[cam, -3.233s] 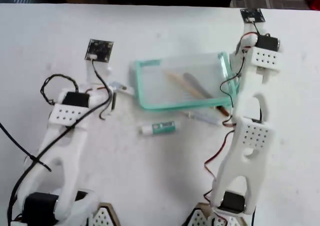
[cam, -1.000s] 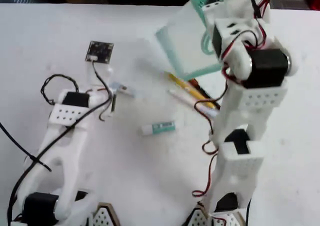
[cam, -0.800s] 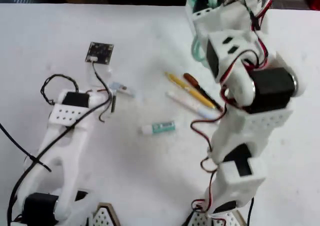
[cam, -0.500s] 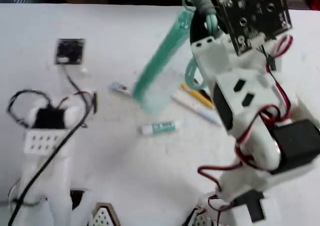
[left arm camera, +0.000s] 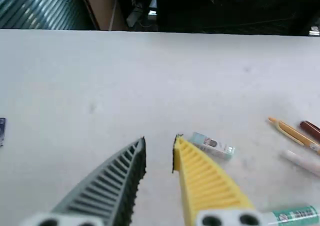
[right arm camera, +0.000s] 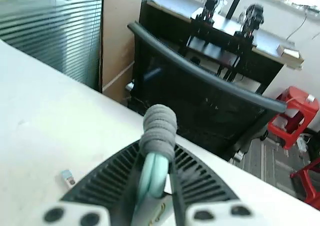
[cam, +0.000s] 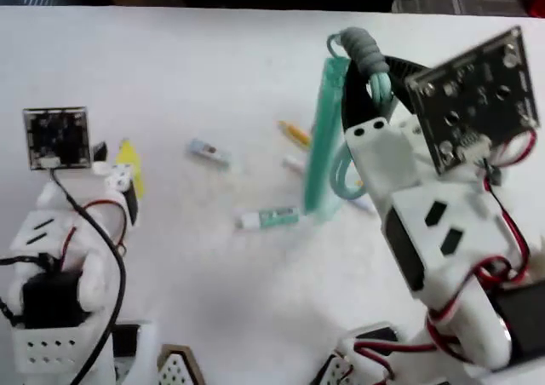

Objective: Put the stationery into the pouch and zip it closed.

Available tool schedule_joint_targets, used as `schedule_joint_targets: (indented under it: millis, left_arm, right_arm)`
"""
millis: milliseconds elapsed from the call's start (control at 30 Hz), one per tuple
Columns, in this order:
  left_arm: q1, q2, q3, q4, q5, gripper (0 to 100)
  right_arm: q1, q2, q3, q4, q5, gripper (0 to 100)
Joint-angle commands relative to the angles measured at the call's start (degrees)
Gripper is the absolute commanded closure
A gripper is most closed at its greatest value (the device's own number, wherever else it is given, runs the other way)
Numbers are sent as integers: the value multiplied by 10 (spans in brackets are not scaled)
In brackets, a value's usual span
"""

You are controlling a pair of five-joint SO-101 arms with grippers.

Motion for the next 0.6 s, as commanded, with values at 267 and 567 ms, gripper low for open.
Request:
schedule_joint_targets:
  millis: [267, 567]
  left_arm:
    - [78, -13, -5, -24, -135, 803]
    - [53, -77, -99, 135, -261, 781]
  right_arm:
    - [-143, -27, 74, 11, -1, 975]
    - [-236, -136, 298, 8, 0, 975]
